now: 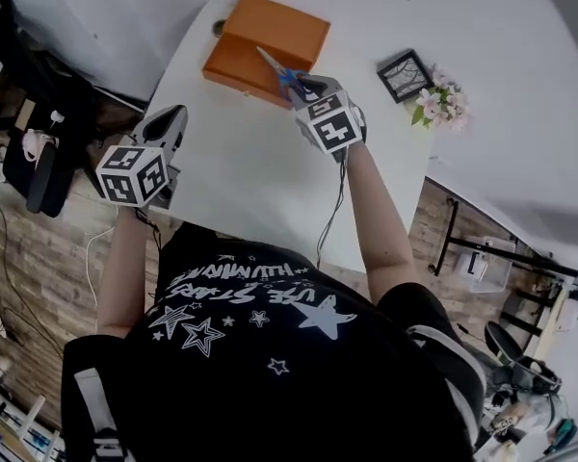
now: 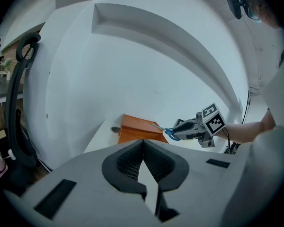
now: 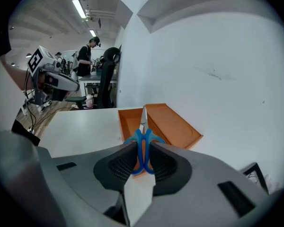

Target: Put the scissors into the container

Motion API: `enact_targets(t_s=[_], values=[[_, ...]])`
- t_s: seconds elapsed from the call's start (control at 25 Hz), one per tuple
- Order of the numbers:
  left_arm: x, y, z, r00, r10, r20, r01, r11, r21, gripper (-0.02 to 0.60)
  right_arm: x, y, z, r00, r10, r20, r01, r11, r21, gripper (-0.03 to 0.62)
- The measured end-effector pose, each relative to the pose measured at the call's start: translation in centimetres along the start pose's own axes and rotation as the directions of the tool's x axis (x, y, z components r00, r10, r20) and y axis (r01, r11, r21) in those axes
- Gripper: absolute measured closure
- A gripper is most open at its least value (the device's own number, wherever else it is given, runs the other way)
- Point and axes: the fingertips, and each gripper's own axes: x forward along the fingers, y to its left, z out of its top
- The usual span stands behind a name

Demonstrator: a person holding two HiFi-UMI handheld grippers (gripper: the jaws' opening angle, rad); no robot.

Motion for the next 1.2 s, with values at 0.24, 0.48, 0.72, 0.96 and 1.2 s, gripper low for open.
enact_targets(t_s=[0.24, 0.48, 0.72, 0.96, 1.2], values=[[2.3, 4.8, 1.4, 1.000, -0.005, 0.002, 0.005, 1.000, -0.021, 0.561, 5.2, -0.3, 1.3, 0.998, 0.016, -0.063, -0.020, 0.998, -0.052, 0.491], [5.0, 8.3, 1.9, 1.000, 0.005, -0.012, -0.005, 0.999, -0.043, 0.561, 9.3, -0.5, 1.9, 0.992, 0.049, -0.114, -0.061, 0.992, -0.107, 0.491], [7.1, 10.5, 1.7, 0.999, 0.006, -0.037, -0.008, 0.998, -0.066, 0.563, 12.5, -0.2, 1.3, 0.981, 0.083, -0.175, -0.106, 0.986, -0.130, 0.491], [9.1, 11.2, 1.2, 0.999, 0.004, -0.051, -0.009, 0.996, -0.092, 0.561, 14.5, -1.1, 0.4, 0.974, 0.077, -0.212, -0.111, 0.981, -0.156, 0.491], [9.4, 11.4, 0.1, 0.998, -0.009, -0.060, 0.001, 0.991, -0.130, 0.561, 15.2, -0.5, -0.1, 0.962, 0.051, -0.267, -0.111, 0.970, -0.215, 0.491]])
